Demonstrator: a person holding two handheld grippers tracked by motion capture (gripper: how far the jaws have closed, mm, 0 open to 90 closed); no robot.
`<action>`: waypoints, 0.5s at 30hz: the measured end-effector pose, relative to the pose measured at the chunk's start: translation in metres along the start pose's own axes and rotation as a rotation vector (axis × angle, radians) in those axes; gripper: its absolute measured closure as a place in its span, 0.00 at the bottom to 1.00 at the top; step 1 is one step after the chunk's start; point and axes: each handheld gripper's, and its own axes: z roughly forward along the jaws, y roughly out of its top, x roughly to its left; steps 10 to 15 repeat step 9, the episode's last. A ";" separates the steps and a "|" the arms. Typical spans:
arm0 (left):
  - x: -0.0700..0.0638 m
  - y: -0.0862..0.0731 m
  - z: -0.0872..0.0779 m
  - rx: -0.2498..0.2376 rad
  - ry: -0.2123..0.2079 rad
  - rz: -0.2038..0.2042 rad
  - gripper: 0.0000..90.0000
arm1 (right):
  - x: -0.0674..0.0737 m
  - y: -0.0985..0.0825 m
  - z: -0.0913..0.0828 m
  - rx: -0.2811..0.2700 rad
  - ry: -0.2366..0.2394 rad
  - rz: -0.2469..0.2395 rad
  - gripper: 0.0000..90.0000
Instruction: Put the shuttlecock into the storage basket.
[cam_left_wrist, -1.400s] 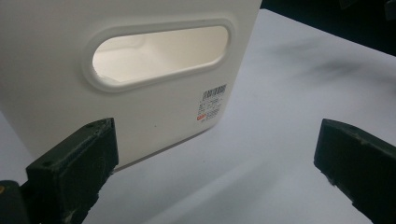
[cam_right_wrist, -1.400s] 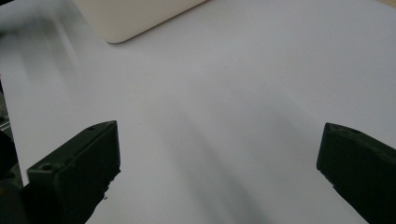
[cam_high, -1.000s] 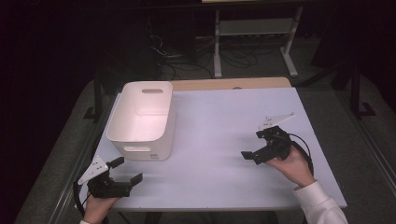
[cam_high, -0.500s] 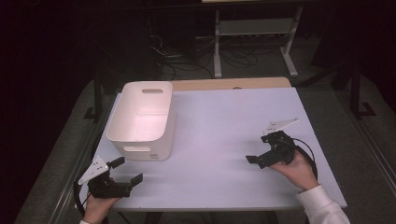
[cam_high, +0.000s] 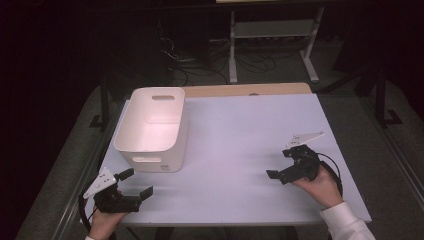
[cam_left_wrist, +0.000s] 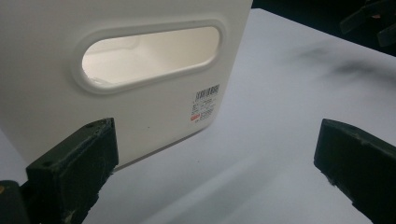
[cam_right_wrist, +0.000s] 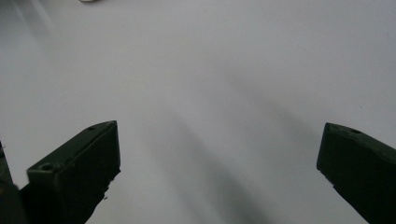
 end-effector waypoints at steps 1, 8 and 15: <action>0.000 0.000 0.000 -0.001 -0.001 0.000 0.00 | -0.001 -0.001 0.000 -0.002 0.000 -0.002 0.00; -0.001 0.000 0.001 -0.001 -0.005 0.000 0.00 | -0.002 -0.008 -0.001 -0.005 0.002 0.017 0.00; -0.001 0.000 0.001 -0.001 -0.004 0.000 0.00 | -0.003 -0.009 0.000 -0.002 -0.002 0.010 0.00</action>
